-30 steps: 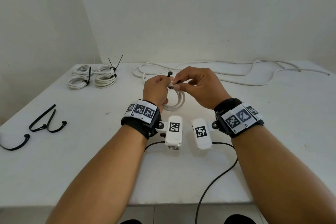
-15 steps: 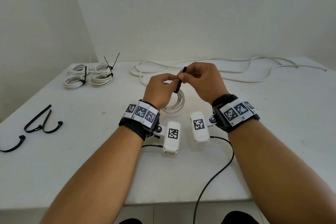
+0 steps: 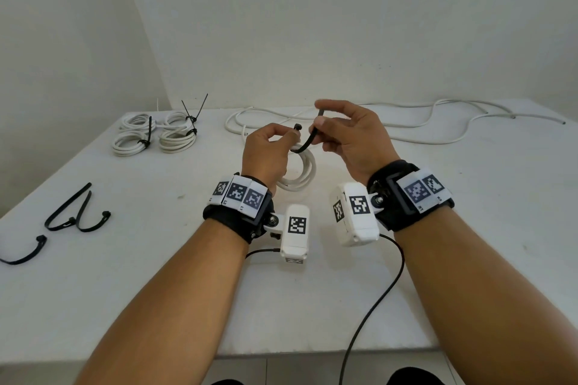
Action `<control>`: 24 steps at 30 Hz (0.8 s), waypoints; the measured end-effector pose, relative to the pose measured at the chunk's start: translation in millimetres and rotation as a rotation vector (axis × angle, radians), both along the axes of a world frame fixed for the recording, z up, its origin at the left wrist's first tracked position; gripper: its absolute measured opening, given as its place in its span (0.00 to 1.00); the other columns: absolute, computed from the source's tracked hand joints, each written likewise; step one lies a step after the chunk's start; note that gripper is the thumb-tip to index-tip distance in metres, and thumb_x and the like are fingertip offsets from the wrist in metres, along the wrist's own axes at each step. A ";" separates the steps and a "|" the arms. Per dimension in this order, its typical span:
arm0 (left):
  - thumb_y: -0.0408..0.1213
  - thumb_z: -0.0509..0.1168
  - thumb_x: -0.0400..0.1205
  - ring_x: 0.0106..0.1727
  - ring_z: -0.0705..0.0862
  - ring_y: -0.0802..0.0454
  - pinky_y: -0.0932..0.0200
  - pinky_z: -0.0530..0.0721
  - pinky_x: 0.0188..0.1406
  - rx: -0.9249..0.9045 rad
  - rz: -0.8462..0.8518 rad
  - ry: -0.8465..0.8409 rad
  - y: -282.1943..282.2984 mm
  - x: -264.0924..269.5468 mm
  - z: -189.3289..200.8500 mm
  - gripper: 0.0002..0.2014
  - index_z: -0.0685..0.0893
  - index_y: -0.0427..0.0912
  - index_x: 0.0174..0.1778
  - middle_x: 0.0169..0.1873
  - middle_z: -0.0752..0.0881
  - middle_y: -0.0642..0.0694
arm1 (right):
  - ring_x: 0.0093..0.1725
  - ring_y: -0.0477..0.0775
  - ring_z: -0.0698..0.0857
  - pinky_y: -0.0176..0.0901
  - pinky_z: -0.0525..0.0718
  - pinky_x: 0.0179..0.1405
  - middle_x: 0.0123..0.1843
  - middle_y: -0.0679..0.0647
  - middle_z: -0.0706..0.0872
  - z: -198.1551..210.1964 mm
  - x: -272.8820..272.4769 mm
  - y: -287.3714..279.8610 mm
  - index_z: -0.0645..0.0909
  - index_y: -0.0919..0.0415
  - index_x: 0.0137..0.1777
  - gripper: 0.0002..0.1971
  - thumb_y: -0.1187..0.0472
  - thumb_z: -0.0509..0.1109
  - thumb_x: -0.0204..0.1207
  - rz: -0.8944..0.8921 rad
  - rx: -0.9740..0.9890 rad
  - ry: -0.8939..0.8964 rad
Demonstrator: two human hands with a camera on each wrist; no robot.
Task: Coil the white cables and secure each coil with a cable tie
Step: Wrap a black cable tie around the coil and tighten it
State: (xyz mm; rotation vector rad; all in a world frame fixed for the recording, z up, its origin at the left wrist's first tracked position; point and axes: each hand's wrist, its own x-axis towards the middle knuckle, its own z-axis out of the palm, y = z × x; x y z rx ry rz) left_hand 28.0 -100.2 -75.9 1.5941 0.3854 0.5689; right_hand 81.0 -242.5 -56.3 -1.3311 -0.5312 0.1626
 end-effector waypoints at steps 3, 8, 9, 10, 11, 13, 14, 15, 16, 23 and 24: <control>0.37 0.71 0.77 0.21 0.68 0.55 0.58 0.69 0.30 -0.014 0.053 -0.013 2.7 0.3 -0.3 0.08 0.85 0.49 0.31 0.17 0.75 0.59 | 0.36 0.56 0.89 0.44 0.82 0.38 0.41 0.60 0.92 0.4 -2.4 2.0 0.78 0.60 0.55 0.11 0.66 0.76 0.77 -0.046 -0.012 0.040; 0.34 0.71 0.75 0.18 0.70 0.59 0.59 0.69 0.28 0.034 0.088 -0.021 3.7 1.4 -0.9 0.09 0.85 0.48 0.29 0.22 0.82 0.57 | 0.33 0.50 0.88 0.42 0.85 0.37 0.35 0.56 0.92 -2.1 -6.4 5.0 0.90 0.63 0.47 0.03 0.65 0.76 0.75 -0.118 -0.250 -0.129; 0.34 0.71 0.75 0.18 0.70 0.59 0.59 0.70 0.28 0.048 0.089 -0.022 3.6 1.4 -1.3 0.09 0.84 0.48 0.29 0.22 0.82 0.56 | 0.32 0.48 0.88 0.40 0.85 0.36 0.34 0.56 0.92 -2.7 -7.8 5.5 0.91 0.63 0.46 0.03 0.66 0.76 0.74 -0.115 -0.291 -0.163; 0.34 0.71 0.75 0.19 0.70 0.59 0.59 0.70 0.28 0.061 0.090 -0.023 3.8 1.3 -1.5 0.10 0.84 0.48 0.29 0.23 0.83 0.55 | 0.31 0.46 0.88 0.38 0.85 0.35 0.33 0.55 0.92 -3.0 -9.1 5.8 0.91 0.63 0.46 0.03 0.66 0.76 0.74 -0.110 -0.319 -0.185; 0.34 0.71 0.75 0.19 0.70 0.58 0.59 0.70 0.28 0.071 0.090 -0.023 4.0 1.6 -1.9 0.09 0.84 0.48 0.29 0.24 0.83 0.54 | 0.31 0.45 0.88 0.37 0.85 0.34 0.33 0.55 0.92 -2.9 -9.8 5.7 0.91 0.63 0.45 0.03 0.66 0.76 0.74 -0.106 -0.337 -0.196; 0.34 0.71 0.75 0.19 0.69 0.56 0.59 0.70 0.27 0.091 0.087 -0.024 4.2 1.7 -1.8 0.08 0.85 0.48 0.30 0.24 0.83 0.52 | 0.30 0.44 0.88 0.36 0.85 0.33 0.32 0.54 0.92 -2.6 -9.1 5.0 0.92 0.64 0.45 0.03 0.66 0.76 0.74 -0.107 -0.353 -0.201; 0.35 0.71 0.75 0.19 0.69 0.55 0.60 0.69 0.26 0.105 0.082 -0.027 4.3 1.8 -2.1 0.08 0.85 0.47 0.30 0.24 0.82 0.51 | 0.30 0.44 0.88 0.36 0.85 0.34 0.32 0.54 0.92 -2.6 -8.4 4.8 0.92 0.64 0.45 0.04 0.66 0.76 0.74 -0.108 -0.357 -0.200; 0.34 0.71 0.75 0.20 0.69 0.54 0.60 0.70 0.26 0.123 0.073 -0.034 4.2 1.8 -2.5 0.07 0.85 0.46 0.31 0.23 0.82 0.50 | 0.30 0.44 0.88 0.37 0.86 0.34 0.32 0.54 0.91 -3.0 -7.6 4.6 0.92 0.64 0.45 0.04 0.66 0.76 0.74 -0.111 -0.362 -0.199; 0.34 0.71 0.76 0.21 0.71 0.53 0.60 0.71 0.27 0.145 0.062 -0.043 3.8 1.8 -3.0 0.06 0.86 0.45 0.32 0.24 0.83 0.49 | 0.30 0.45 0.88 0.39 0.86 0.35 0.32 0.55 0.91 -3.5 -6.6 4.6 0.92 0.64 0.45 0.04 0.66 0.76 0.74 -0.116 -0.366 -0.198; 0.37 0.71 0.78 0.32 0.81 0.65 0.69 0.75 0.43 0.358 0.012 -0.055 0.9 3.9 -5.7 0.09 0.85 0.50 0.32 0.21 0.85 0.62 | 0.29 0.47 0.86 0.38 0.86 0.34 0.35 0.60 0.92 -5.9 -2.2 5.7 0.89 0.63 0.48 0.04 0.65 0.77 0.75 -0.156 -0.339 -0.146; 0.38 0.71 0.78 0.33 0.81 0.65 0.72 0.75 0.44 0.384 -0.003 -0.067 -0.3 3.6 -5.5 0.09 0.86 0.51 0.32 0.21 0.85 0.63 | 0.29 0.47 0.86 0.38 0.86 0.34 0.34 0.59 0.91 -6.4 -0.9 5.2 0.87 0.65 0.50 0.06 0.64 0.78 0.75 -0.158 -0.321 -0.118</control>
